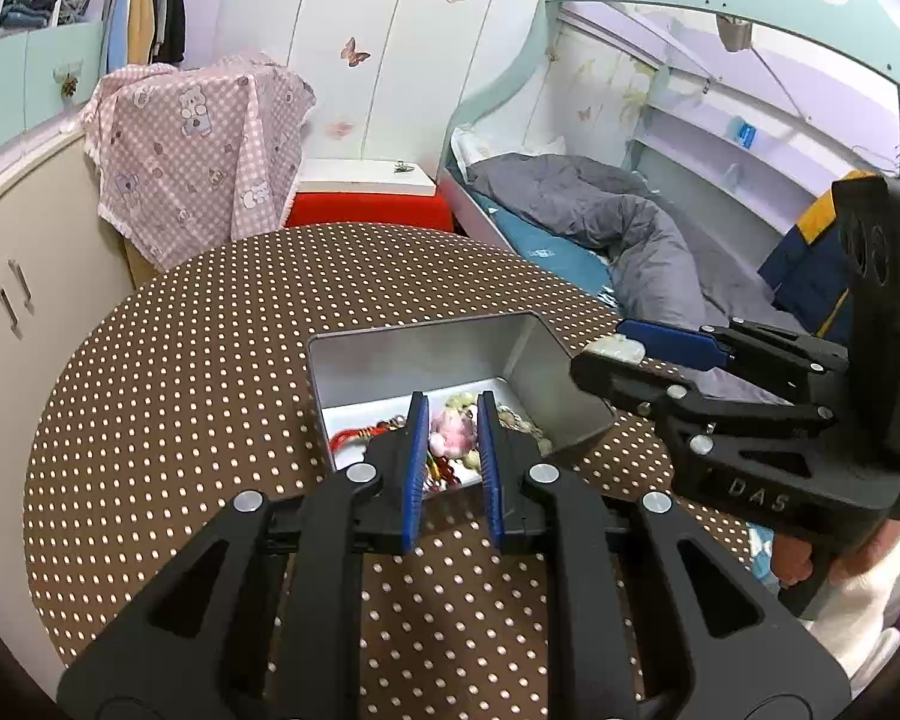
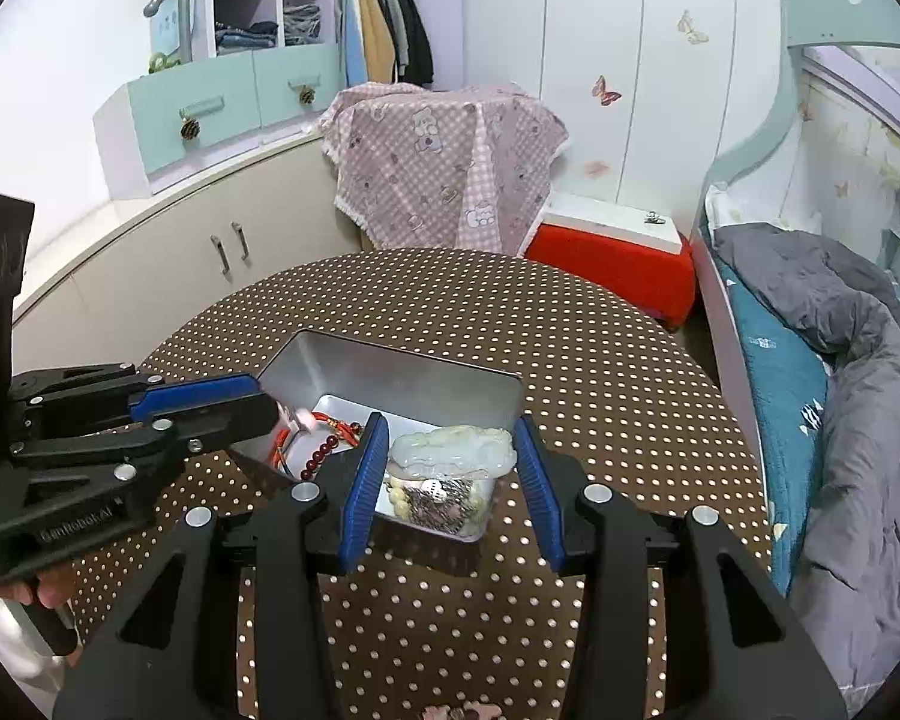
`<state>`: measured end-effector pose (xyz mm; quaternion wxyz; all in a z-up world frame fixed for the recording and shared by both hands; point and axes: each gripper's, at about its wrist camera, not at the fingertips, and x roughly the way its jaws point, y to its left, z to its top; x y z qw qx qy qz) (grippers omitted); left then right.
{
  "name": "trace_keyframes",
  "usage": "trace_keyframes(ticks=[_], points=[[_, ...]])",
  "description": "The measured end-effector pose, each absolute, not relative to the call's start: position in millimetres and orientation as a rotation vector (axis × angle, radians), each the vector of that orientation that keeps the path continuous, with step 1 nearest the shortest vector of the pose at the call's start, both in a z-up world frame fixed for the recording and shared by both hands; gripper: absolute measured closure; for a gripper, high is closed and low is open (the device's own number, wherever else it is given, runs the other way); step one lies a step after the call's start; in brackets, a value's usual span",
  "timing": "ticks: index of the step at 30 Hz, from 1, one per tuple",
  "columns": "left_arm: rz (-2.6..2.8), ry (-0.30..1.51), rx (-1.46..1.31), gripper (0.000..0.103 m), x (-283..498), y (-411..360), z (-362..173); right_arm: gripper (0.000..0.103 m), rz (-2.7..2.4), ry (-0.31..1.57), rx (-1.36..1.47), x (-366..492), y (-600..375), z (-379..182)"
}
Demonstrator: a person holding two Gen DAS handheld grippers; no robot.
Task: Organize jewelry
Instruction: 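Lower both items into the box and open both tools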
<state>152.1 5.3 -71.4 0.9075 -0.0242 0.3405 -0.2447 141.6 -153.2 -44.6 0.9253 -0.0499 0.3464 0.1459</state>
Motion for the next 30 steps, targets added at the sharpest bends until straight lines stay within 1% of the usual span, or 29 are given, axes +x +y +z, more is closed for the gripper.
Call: trace_keyframes(ticks=[2,3,4,5,10,15,23,27,30], points=[[-0.501,0.712,-0.047,0.086,156.1,5.3,-72.9,0.063,0.308,0.720,-0.104,145.0,-150.3,-46.6],[-0.496,0.719,-0.044,0.074,158.7,5.4,-74.2,0.063,0.309,0.727,-0.104,147.2,-149.4,-48.2],[-0.488,0.721,-0.041,0.042,160.5,6.3,-75.0,0.063,0.310,0.734,-0.104,149.5,-148.9,-49.9],[-0.472,0.717,-0.044,0.032,161.3,7.9,-75.4,0.063,0.311,0.738,-0.104,150.8,-147.1,-50.9],[-0.449,0.711,-0.069,0.031,165.9,17.8,-75.7,0.063,0.316,0.760,-0.107,157.1,-146.8,-56.9],[-0.413,0.744,-0.077,0.031,170.0,25.5,-84.4,0.063,0.326,0.774,-0.115,159.3,-143.4,-61.2],[-0.397,0.755,-0.070,0.031,164.4,28.7,-88.1,0.062,0.314,0.763,-0.115,155.8,-147.1,-58.7],[-0.396,0.754,-0.069,0.031,160.2,28.7,-87.6,0.056,0.298,0.758,-0.110,152.3,-151.6,-56.6],[-0.397,0.755,-0.069,0.031,158.2,28.2,-87.3,0.056,0.291,0.762,-0.106,150.3,-154.6,-56.5]])
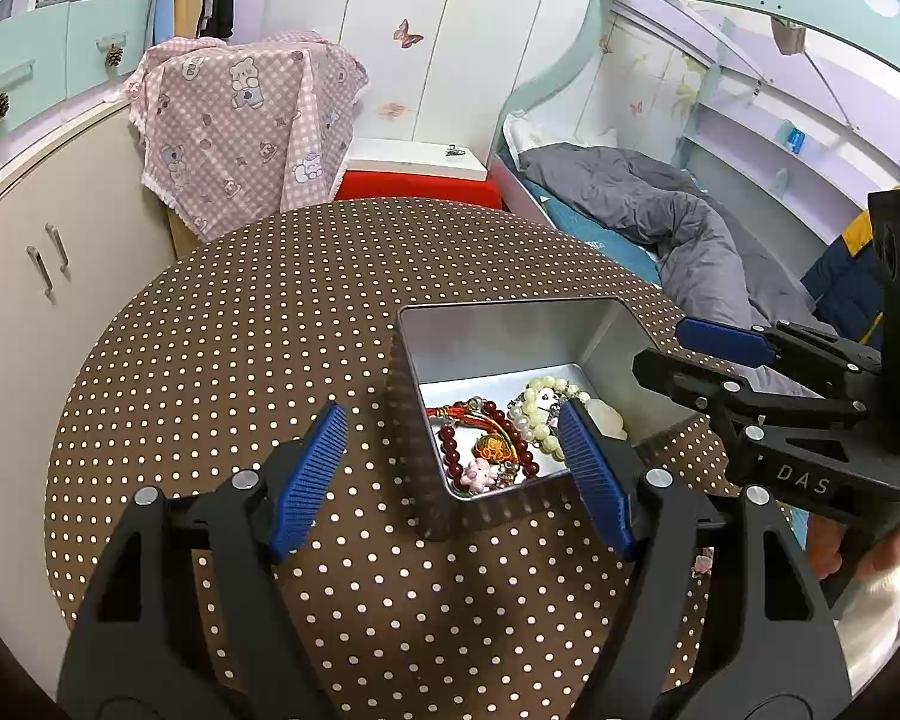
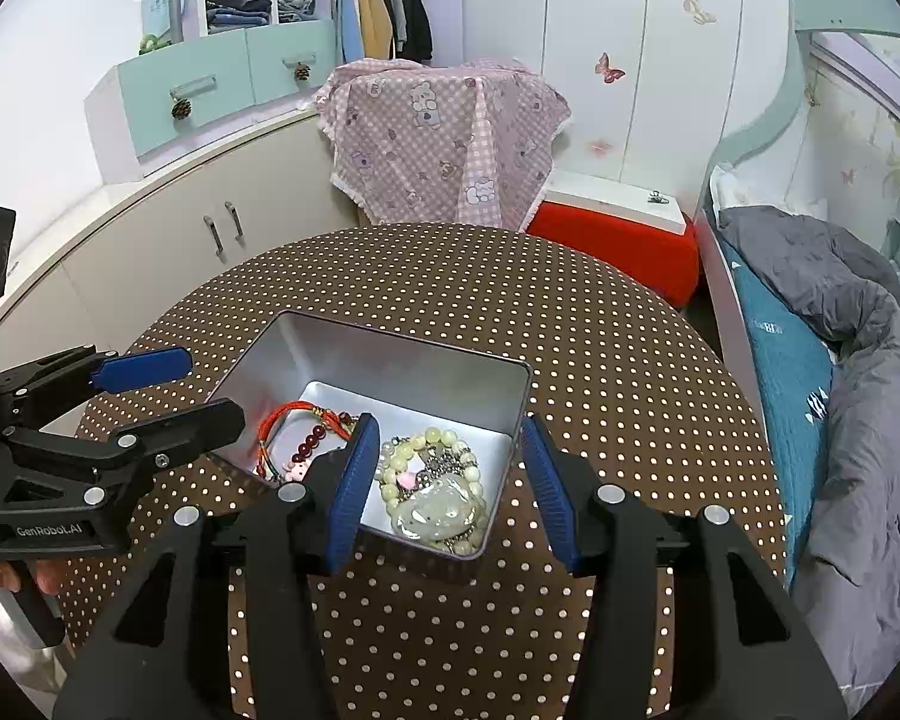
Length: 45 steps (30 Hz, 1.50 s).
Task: Organize jewelry
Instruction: 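Lower both items into the box and open both tools, then withdraw both tools toward the last charms on the table, then grasp the white cat keychain charm with the right tool while the left tool grasps a pink bunny charm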
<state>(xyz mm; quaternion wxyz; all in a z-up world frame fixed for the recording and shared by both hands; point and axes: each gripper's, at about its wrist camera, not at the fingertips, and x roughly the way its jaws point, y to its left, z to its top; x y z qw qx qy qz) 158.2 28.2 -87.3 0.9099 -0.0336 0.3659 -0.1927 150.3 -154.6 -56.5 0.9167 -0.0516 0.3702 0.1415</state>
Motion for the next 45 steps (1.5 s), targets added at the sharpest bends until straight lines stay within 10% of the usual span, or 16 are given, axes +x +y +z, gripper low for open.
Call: trace_keyframes(ticks=[17,42,45], points=[[-0.428,0.770,-0.034,0.021,117.6,12.1,-87.6,0.013,0.175,0.769,-0.041,116.5,-187.8,-58.4],[-0.548,0.836,0.081,0.014,33.0,-30.9,-134.7,0.008,0.085,0.834,0.157,31.4,-238.6,-108.2],[-0.571,0.851,0.067,0.032,34.4,-32.8,-139.1,0.008,0.068,0.821,0.103,28.4,-230.2,-110.5]])
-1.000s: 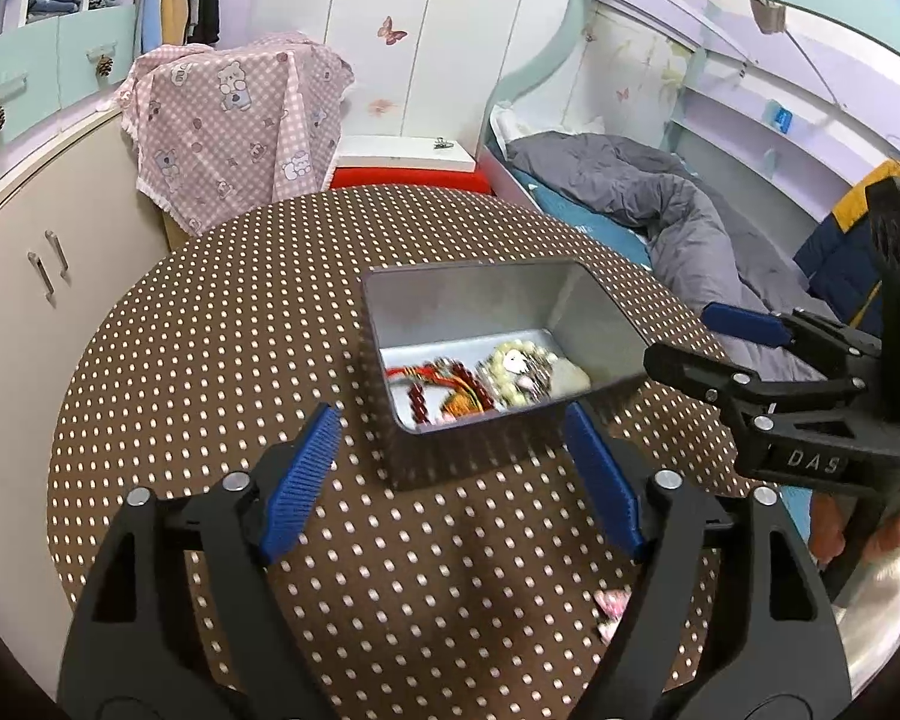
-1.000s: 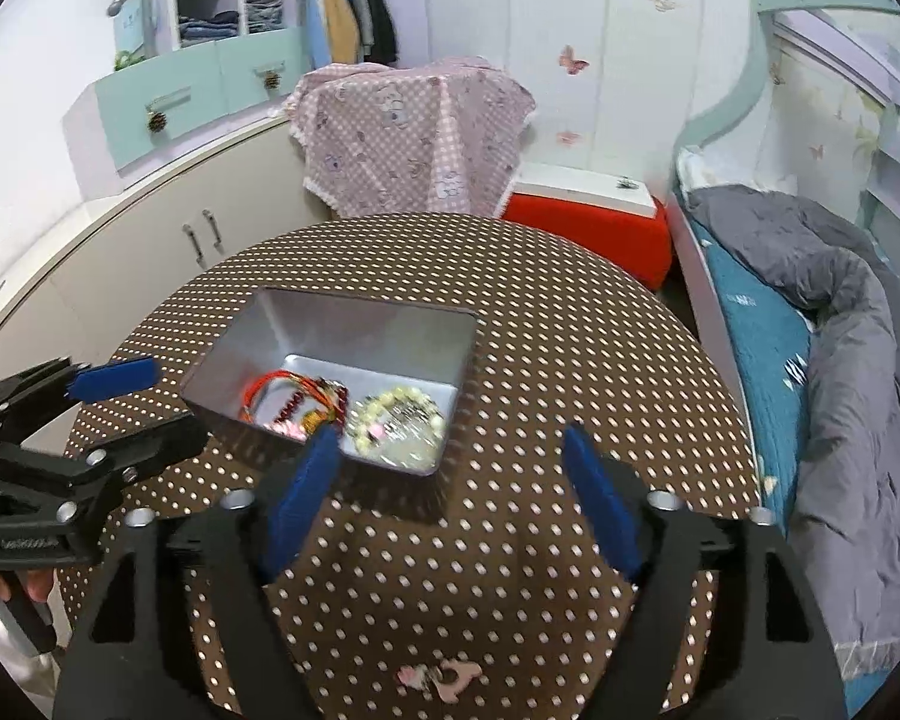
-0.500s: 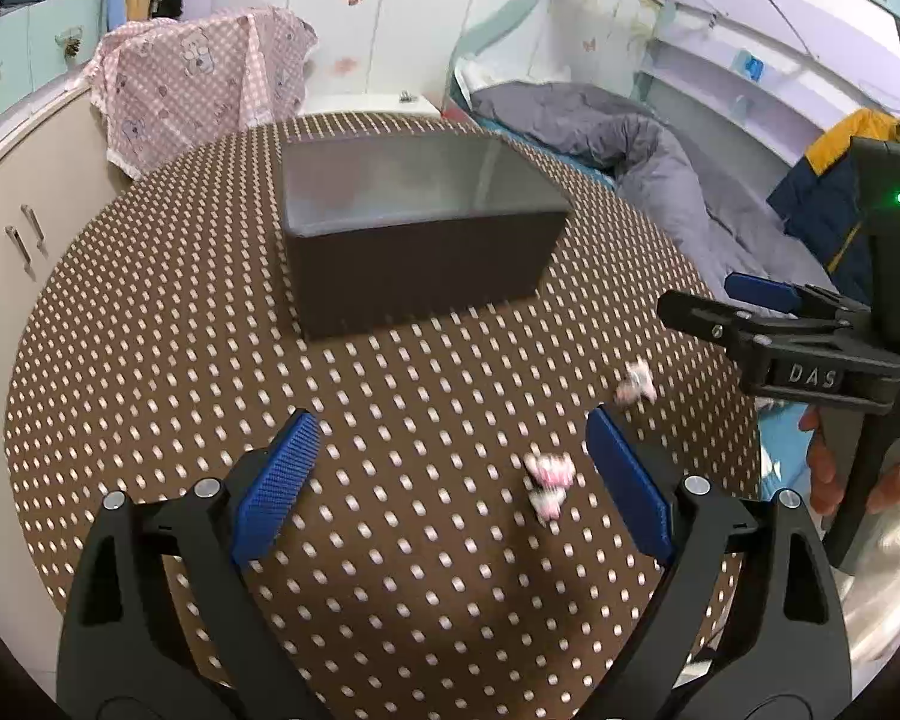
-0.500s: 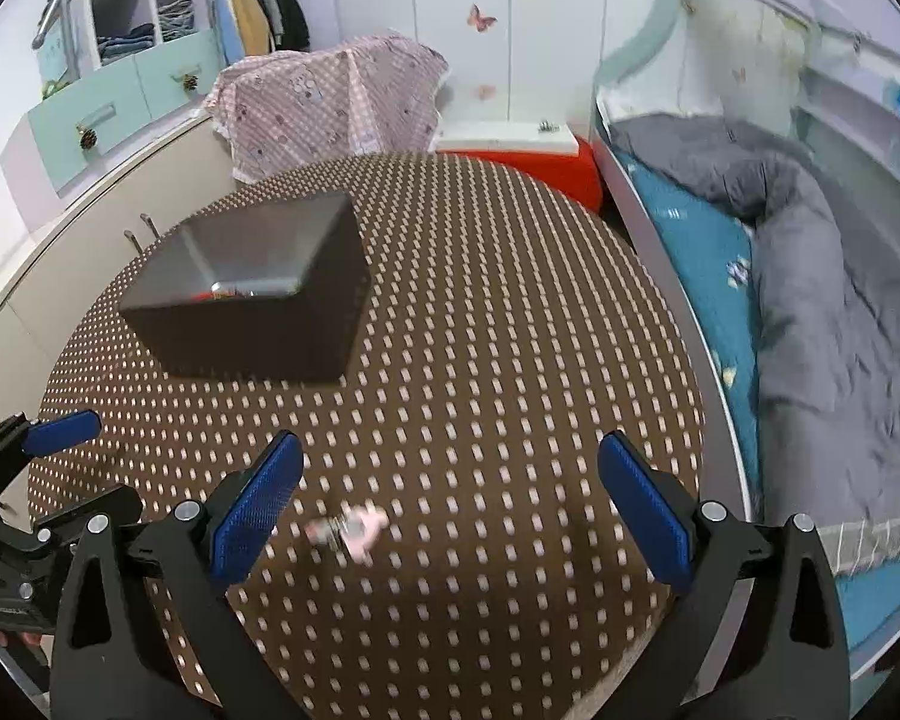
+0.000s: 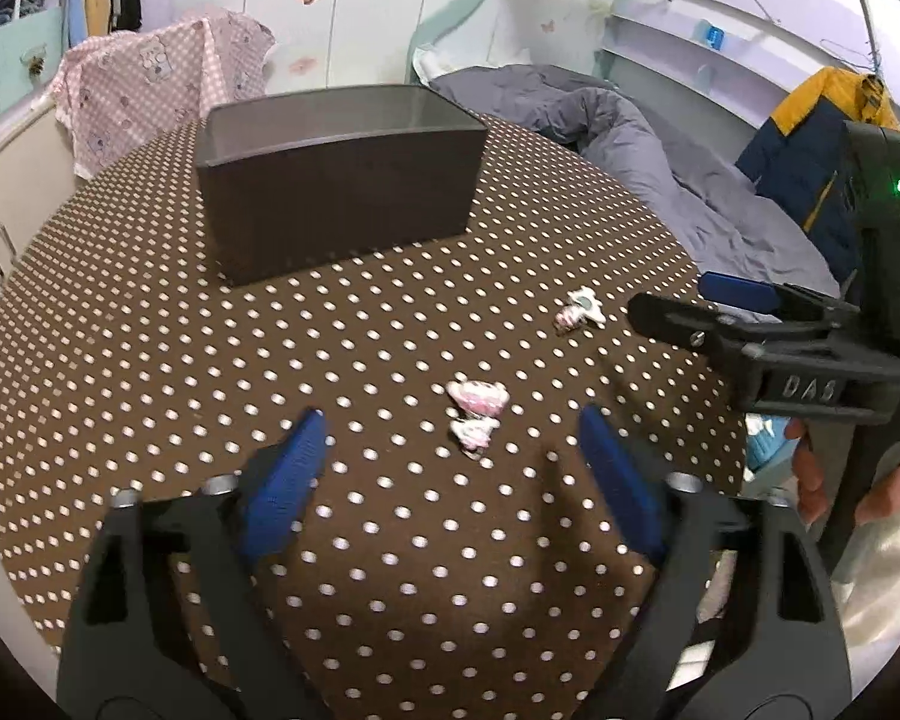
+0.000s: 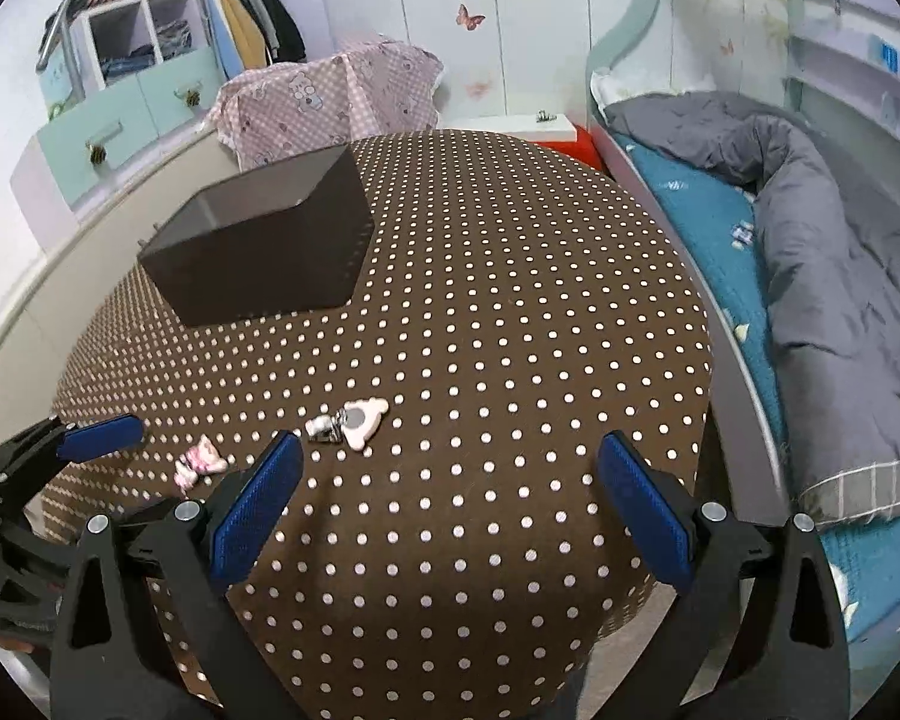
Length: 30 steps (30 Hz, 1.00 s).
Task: Organize jewelry
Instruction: 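Grasp the white cat keychain charm with the right tool while the left tool grasps a pink bunny charm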
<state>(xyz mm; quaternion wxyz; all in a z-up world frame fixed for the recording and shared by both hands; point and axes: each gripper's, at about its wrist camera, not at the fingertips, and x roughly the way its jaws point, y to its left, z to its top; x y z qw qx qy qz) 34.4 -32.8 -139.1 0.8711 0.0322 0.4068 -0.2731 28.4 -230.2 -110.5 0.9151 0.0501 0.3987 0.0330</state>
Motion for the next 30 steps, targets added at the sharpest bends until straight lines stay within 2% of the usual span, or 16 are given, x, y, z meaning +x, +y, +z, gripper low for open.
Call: trace_keyframes(ticks=[1,2,4,6,7,9,22,23,24,25,27,28,30], points=[[-0.578,0.858,0.069,0.043,34.3,-34.5,-141.1,0.008,0.063,0.820,0.084,28.1,-226.9,-111.7],[-0.574,0.853,0.079,0.047,33.5,-36.4,-141.8,0.008,0.061,0.822,0.071,28.6,-225.1,-112.7],[-0.565,0.837,0.105,0.070,29.8,-40.8,-142.8,0.008,0.059,0.826,0.055,28.7,-222.2,-115.3],[-0.571,0.836,0.108,0.072,29.9,-40.7,-143.1,0.008,0.059,0.827,0.045,29.7,-218.2,-116.7],[-0.571,0.836,0.108,0.081,32.1,-39.0,-143.3,0.008,0.060,0.827,0.043,29.7,-217.7,-117.2],[-0.568,0.838,0.109,0.088,33.2,-38.4,-144.0,0.008,0.062,0.823,0.038,30.7,-215.8,-117.1],[-0.568,0.862,0.058,0.089,44.1,-25.6,-142.8,0.009,0.134,0.780,-0.032,35.9,-189.2,-113.0],[-0.565,0.862,0.056,0.089,45.2,-24.2,-142.5,0.014,0.158,0.768,-0.046,36.3,-184.9,-113.0],[-0.560,0.862,0.052,0.089,46.0,-22.7,-142.3,0.025,0.175,0.762,-0.065,37.6,-180.4,-114.2],[-0.555,0.862,0.049,0.089,46.7,-21.3,-142.4,0.031,0.177,0.771,-0.083,40.4,-176.6,-116.9],[-0.549,0.863,0.044,0.089,48.7,-17.8,-142.6,0.060,0.172,0.801,-0.097,46.4,-173.8,-124.4],[-0.548,0.863,0.042,0.089,48.6,-17.7,-142.7,0.060,0.176,0.807,-0.094,48.8,-173.7,-127.7],[-0.545,0.865,0.038,0.089,48.9,-16.8,-143.1,0.070,0.187,0.788,-0.097,49.0,-173.1,-128.2]])
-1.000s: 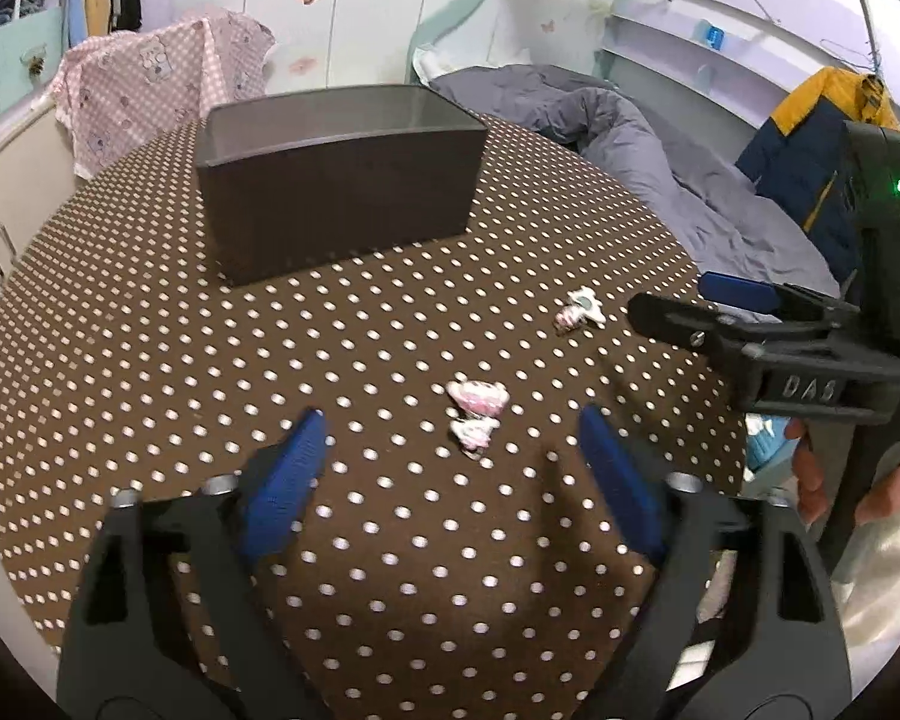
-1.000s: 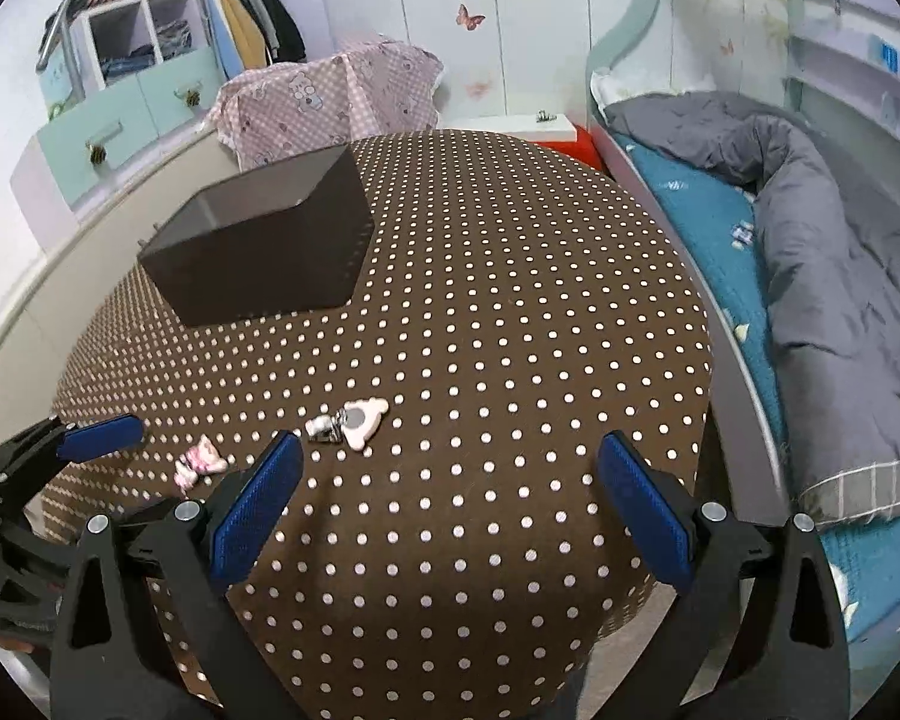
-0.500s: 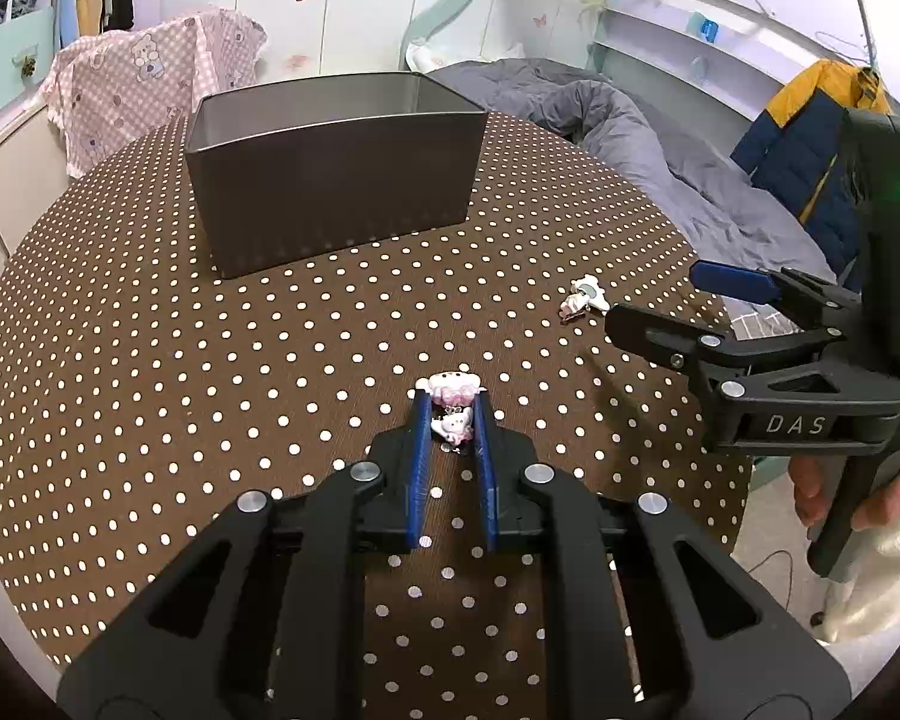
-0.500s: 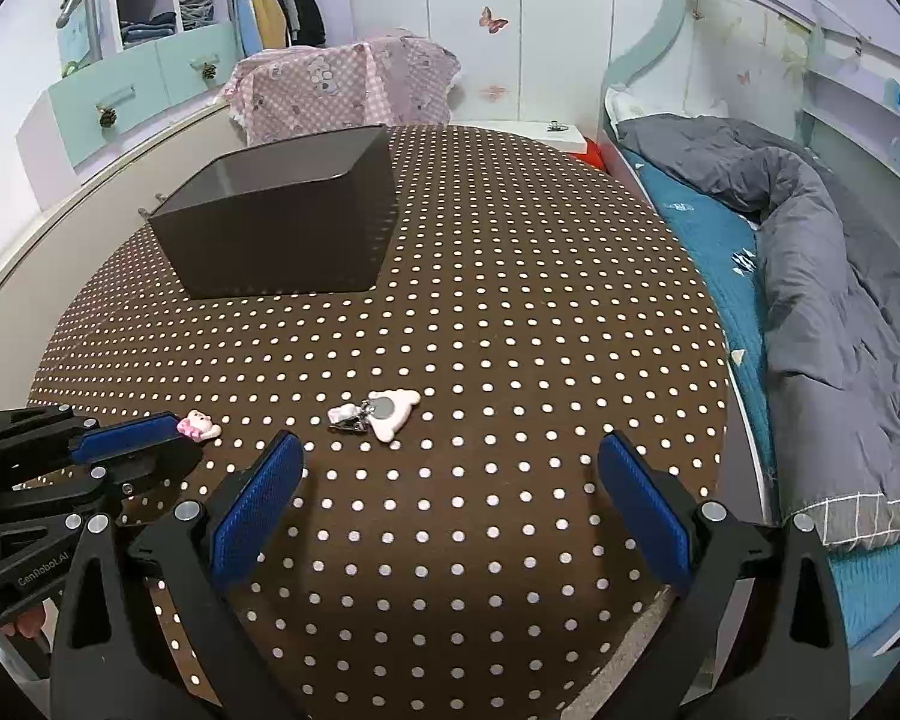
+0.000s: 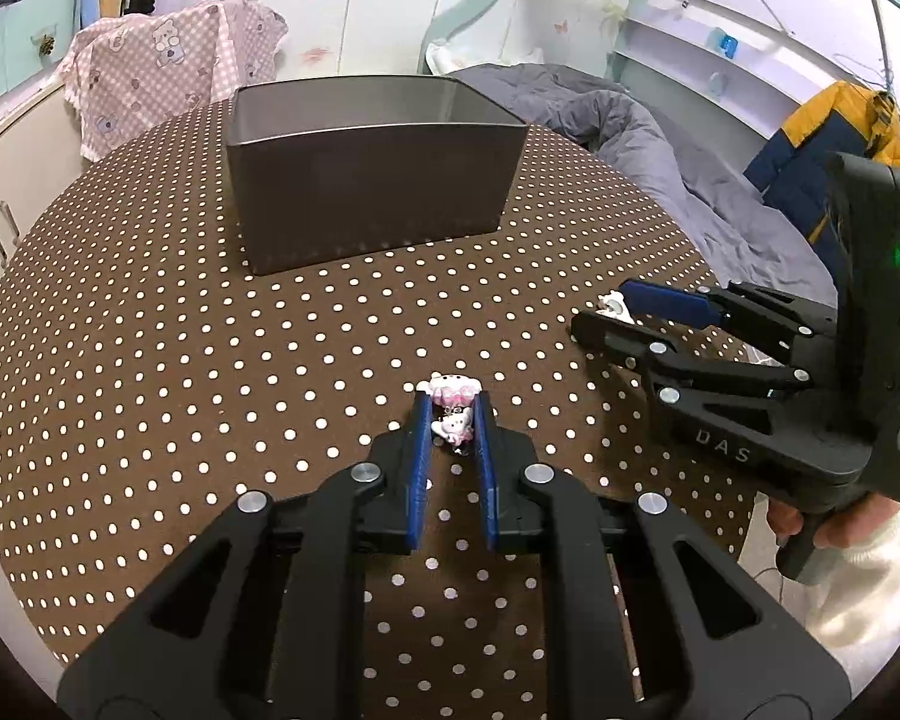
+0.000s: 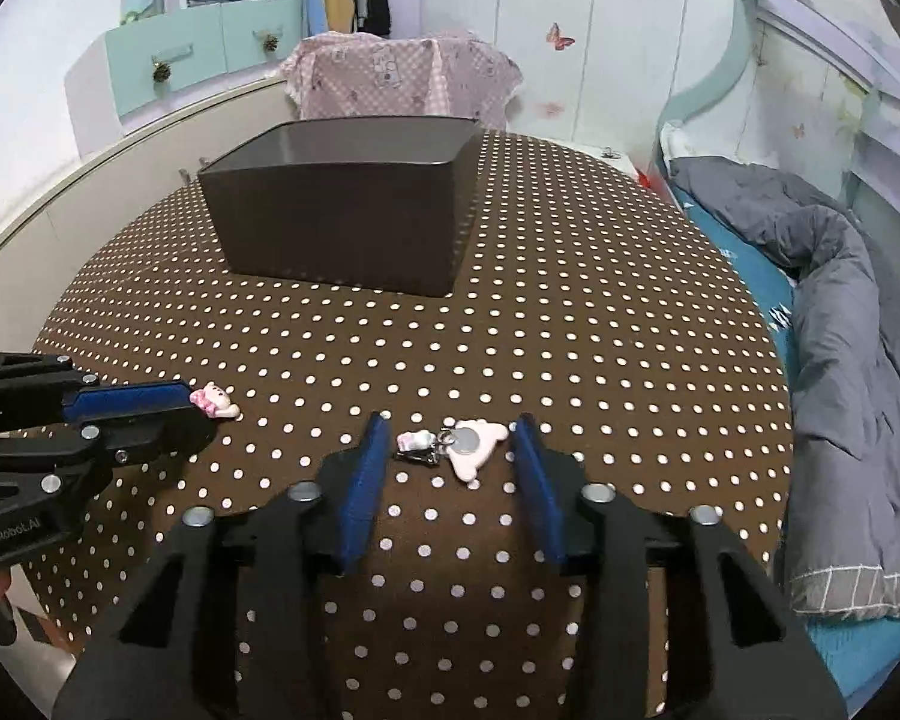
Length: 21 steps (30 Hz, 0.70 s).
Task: Organize jewelry
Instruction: 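Grasp the white cat keychain charm with the right tool while the left tool grasps a pink bunny charm, then carry both charms over the gray box with both tools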
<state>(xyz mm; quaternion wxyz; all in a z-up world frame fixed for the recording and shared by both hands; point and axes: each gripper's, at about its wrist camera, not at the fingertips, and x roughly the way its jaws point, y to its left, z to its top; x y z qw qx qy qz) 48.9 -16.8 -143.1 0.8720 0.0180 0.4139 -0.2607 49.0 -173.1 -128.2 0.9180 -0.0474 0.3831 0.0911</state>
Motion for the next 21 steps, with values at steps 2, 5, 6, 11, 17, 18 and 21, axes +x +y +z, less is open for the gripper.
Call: trace_keyframes(ticks=[2,5,6,11,17,18,21], points=[[-0.545,0.867,0.034,0.089,49.3,-16.7,-142.9,0.080,0.198,0.791,-0.101,49.5,-173.1,-127.1],[-0.545,0.864,0.034,0.089,50.1,-17.4,-142.3,0.080,0.206,0.796,-0.097,51.5,-175.0,-126.6],[-0.547,0.864,0.033,0.089,50.3,-17.8,-142.1,0.080,0.204,0.797,-0.099,51.5,-175.4,-126.6],[-0.554,0.863,0.027,0.089,53.0,-17.2,-139.8,0.080,0.199,0.803,-0.080,49.9,-179.2,-124.9],[-0.554,0.851,0.016,0.089,60.1,-12.9,-135.7,0.080,0.186,0.794,-0.070,50.6,-185.5,-118.0],[-0.553,0.847,0.015,0.089,61.1,-12.4,-134.4,0.080,0.183,0.790,-0.072,51.4,-186.2,-116.1],[-0.548,0.828,0.013,0.089,65.6,-9.7,-128.7,0.080,0.190,0.771,-0.079,54.3,-185.7,-108.1]])
